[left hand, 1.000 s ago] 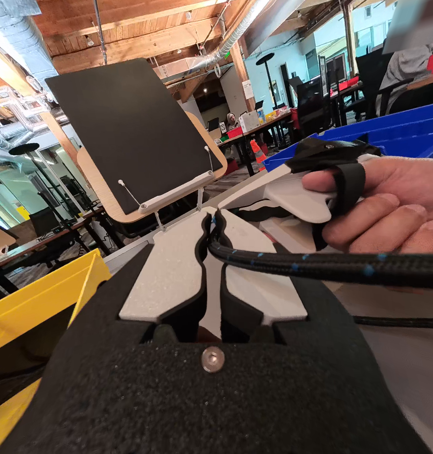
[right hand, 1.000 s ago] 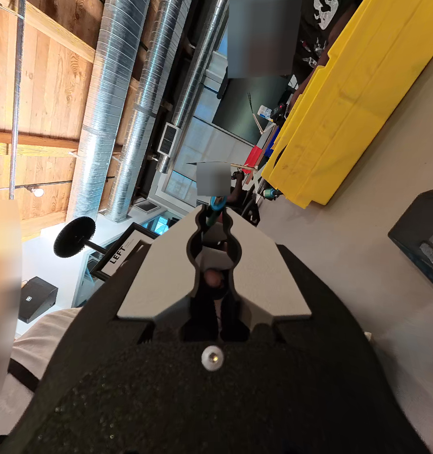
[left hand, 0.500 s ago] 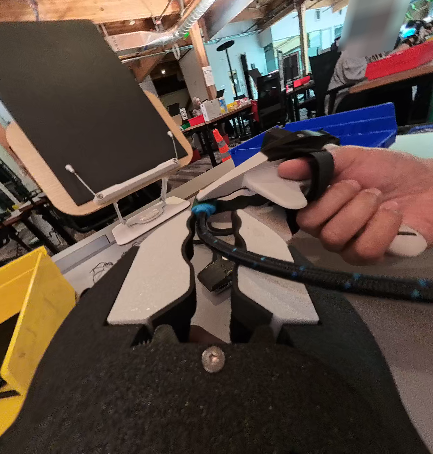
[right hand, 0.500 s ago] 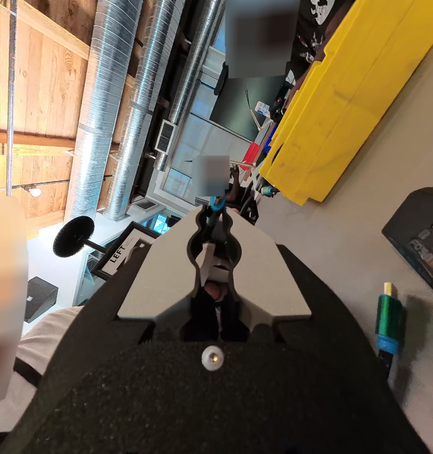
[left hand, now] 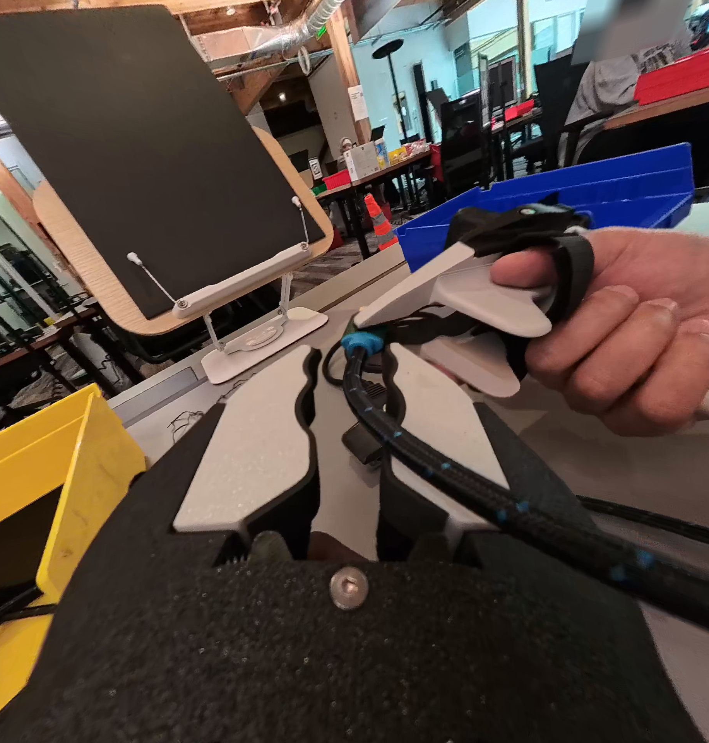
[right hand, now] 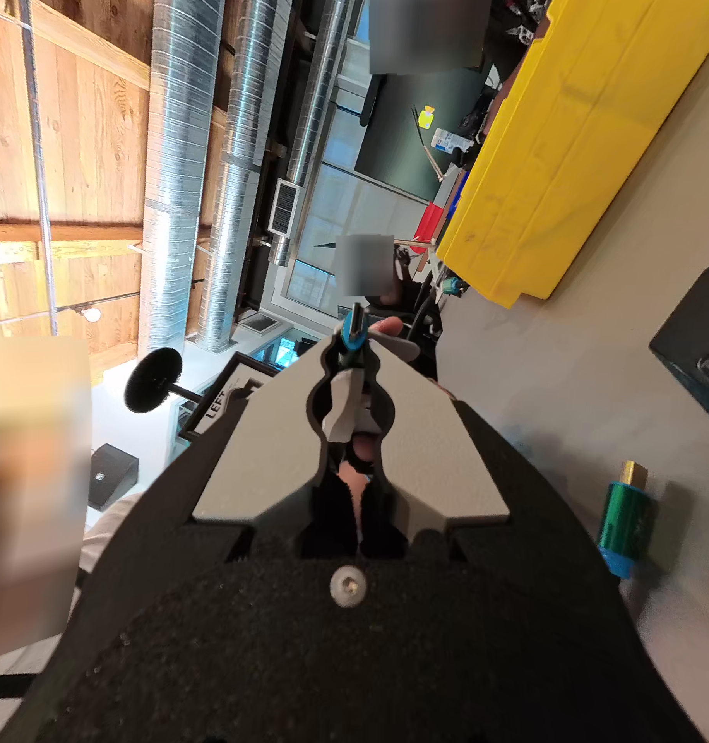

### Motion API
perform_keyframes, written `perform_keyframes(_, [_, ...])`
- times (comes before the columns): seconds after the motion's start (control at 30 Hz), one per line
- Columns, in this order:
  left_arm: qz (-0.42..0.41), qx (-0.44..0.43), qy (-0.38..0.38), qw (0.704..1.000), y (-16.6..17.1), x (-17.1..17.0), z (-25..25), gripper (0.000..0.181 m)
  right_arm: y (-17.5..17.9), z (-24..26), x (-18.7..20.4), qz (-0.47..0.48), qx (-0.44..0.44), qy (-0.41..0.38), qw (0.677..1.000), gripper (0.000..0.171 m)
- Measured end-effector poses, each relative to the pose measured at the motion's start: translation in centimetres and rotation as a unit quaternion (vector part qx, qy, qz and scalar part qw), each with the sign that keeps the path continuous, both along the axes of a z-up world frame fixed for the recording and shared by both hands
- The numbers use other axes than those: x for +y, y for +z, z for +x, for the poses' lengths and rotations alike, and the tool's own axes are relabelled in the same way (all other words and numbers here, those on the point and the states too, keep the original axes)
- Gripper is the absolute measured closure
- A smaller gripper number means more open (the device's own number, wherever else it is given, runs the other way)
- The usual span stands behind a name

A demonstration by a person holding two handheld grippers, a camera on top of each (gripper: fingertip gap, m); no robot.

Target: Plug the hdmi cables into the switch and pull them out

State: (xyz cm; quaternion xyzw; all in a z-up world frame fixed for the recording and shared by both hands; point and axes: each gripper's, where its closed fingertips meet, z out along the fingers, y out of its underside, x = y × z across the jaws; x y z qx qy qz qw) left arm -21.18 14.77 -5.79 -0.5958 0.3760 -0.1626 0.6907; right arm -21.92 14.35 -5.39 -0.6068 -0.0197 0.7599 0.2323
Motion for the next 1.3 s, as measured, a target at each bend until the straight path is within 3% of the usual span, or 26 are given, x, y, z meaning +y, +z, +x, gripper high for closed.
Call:
perform_keyframes(0.17, [-0.017, -0.014, -0.011, 1.0, -0.1, 0.1, -0.1, 0.145, 0.2, 0.2, -0.1, 0.011, -0.019, 0.005, 1.0, 0.16])
perform_keyframes(0.37, [-0.01, 0.002, -0.022, 1.0, -0.4, -0.5, 0.5, 0.16, -0.6, -0.4, -0.4, -0.014, -0.008, 0.021, 1.0, 0.16])
perform_keyframes(0.57, [-0.039, 0.016, -0.026, 0.999, -0.2, -0.3, 0.5, 0.162, -0.4, -0.3, -0.4, -0.012, 0.007, 0.023, 1.0, 0.159])
perform_keyframes(0.7, [-0.057, 0.018, -0.008, 0.998, -0.3, 0.1, -0.4, 0.161, -0.6, 1.2, 1.0, 0.1, -0.076, -0.03, 0.992, 0.151])
perform_keyframes(0.77, [-0.078, 0.02, 0.003, 0.997, -0.8, 0.8, -1.1, 0.161, -1.4, 3.8, 2.7, 0.174, -0.176, -0.077, 0.966, 0.141])
perform_keyframes(0.87, [-0.126, 0.025, 0.013, 0.992, -2.2, 1.8, -1.7, 0.161, -7.7, 8.3, 5.0, 0.263, -0.449, -0.092, 0.849, 0.118])
perform_keyframes(0.9, [-0.145, 0.031, 0.014, 0.989, -3.0, 2.1, -1.7, 0.161, -9.5, 9.5, 5.1, 0.269, -0.499, -0.076, 0.82, 0.114])
perform_keyframes(1.0, [-0.193, 0.043, 0.01, 0.98, -4.9, 2.3, -1.6, 0.161, -12.8, 10.3, 3.7, 0.267, -0.543, -0.005, 0.796, 0.099])
perform_keyframes(1.13, [-0.21, 0.053, -0.002, 0.976, -5.7, 2.0, -1.1, 0.161, -12.2, 8.4, 3.6, 0.313, -0.525, -0.001, 0.792, 0.096])
perform_keyframes(1.23, [-0.221, 0.065, -0.015, 0.973, -6.5, 1.4, -0.5, 0.161, -13.6, 8.2, 4.0, 0.347, -0.585, 0.014, 0.733, 0.102])
perform_keyframes(1.3, [-0.228, 0.075, -0.024, 0.97, -7.0, 1.0, -0.1, 0.161, -13.7, 7.7, 4.4, 0.366, -0.595, 0.011, 0.715, 0.119])
